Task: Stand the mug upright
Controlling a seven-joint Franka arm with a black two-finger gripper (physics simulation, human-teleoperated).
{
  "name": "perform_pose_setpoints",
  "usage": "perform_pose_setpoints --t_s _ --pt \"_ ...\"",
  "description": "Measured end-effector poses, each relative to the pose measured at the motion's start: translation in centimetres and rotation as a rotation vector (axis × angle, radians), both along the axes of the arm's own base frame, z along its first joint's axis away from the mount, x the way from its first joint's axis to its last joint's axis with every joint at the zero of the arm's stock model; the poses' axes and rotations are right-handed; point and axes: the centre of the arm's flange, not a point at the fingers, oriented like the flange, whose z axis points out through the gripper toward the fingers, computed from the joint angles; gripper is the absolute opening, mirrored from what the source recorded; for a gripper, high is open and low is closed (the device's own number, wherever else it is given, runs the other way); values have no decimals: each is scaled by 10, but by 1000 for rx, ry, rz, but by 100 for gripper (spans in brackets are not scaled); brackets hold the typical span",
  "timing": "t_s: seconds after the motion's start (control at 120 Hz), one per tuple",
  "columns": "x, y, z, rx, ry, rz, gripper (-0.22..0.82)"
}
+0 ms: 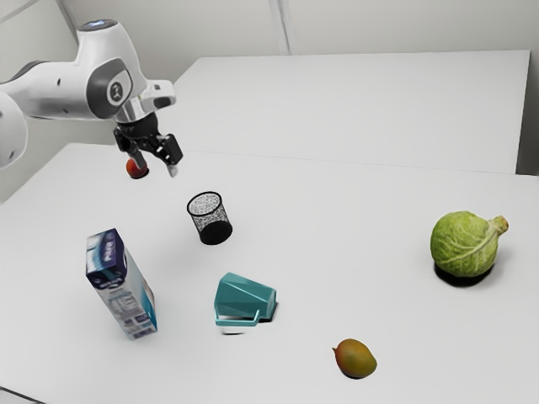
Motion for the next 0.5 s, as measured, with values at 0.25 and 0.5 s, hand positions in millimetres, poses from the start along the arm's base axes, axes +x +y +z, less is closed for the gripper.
perform_pose_setpoints --t_s 0.25,0.5 --pt "-3 5 5 -124 16 36 60" --pt "-29 -27 -61 -413 188 72 60"
